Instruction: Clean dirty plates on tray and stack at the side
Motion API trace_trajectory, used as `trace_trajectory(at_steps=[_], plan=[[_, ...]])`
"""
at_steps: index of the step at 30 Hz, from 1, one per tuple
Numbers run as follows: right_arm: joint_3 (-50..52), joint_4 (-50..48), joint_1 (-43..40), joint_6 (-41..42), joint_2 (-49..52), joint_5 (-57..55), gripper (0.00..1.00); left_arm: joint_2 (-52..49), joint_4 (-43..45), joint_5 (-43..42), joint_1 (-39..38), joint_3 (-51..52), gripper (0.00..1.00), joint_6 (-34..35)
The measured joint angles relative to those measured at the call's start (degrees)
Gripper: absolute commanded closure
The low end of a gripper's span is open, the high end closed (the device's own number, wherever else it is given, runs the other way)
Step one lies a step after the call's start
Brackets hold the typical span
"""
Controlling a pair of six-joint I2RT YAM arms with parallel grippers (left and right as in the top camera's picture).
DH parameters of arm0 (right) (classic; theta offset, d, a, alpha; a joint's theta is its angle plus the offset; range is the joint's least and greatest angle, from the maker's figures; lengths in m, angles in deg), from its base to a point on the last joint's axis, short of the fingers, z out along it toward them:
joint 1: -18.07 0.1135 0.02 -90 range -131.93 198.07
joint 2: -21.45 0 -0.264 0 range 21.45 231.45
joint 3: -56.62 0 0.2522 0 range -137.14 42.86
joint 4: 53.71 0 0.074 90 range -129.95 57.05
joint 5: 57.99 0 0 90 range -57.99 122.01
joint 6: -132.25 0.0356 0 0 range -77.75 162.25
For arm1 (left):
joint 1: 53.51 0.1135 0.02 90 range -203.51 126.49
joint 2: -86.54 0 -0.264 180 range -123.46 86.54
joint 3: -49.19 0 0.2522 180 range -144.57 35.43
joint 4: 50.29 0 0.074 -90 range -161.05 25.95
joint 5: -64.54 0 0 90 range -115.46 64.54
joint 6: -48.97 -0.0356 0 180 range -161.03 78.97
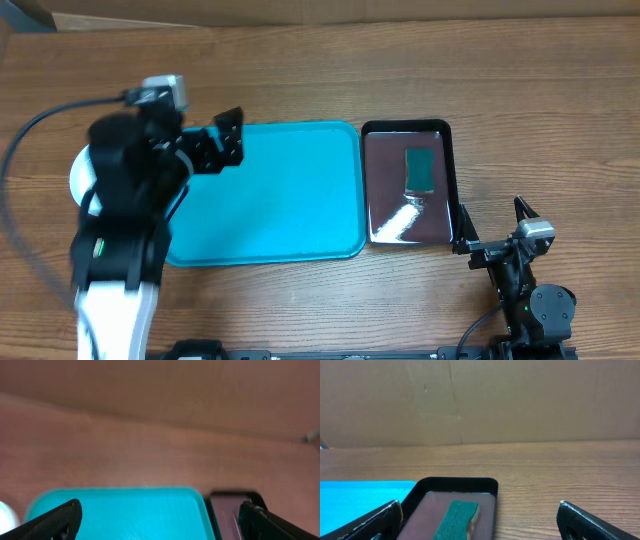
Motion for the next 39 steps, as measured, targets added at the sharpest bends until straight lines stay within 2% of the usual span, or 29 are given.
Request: trace_trajectory(at_steps=[6,14,18,21,25,28,39], plan=[[0.0,0.0,0.0,0.0,0.0,0.0,0.0,16.9,0.3,5.2,0.0,6.2,0.0,-0.4],[0.0,0.0,0.0,0.0,0.0,0.0,0.0,40.7,0.3,10.3,0.1,24.9,0.0,-1.2],[0.0,0.0,0.0,0.0,0.0,0.0,0.0,49.7,8.8,11.1,0.3,31.8,0.0,-1.3],[0.0,0.0,0.0,0.0,0.0,0.0,0.0,55.0,20.5,11.1,0.3,36.1,0.0,-1.4],[0.0,0.0,0.0,0.0,0.0,0.0,0.0,56.7,33.2,11.1,0.3,39.6,0.0,-1.3],[0.0,0.0,0.0,0.0,0.0,0.0,0.0,56.7,37.8,10.9,0.3,42.6,0.0,-1.3],[0.0,0.0,0.0,0.0,0.0,0.0,0.0,56.7,44.2,10.9,0.3,57.9,0.0,1.8]])
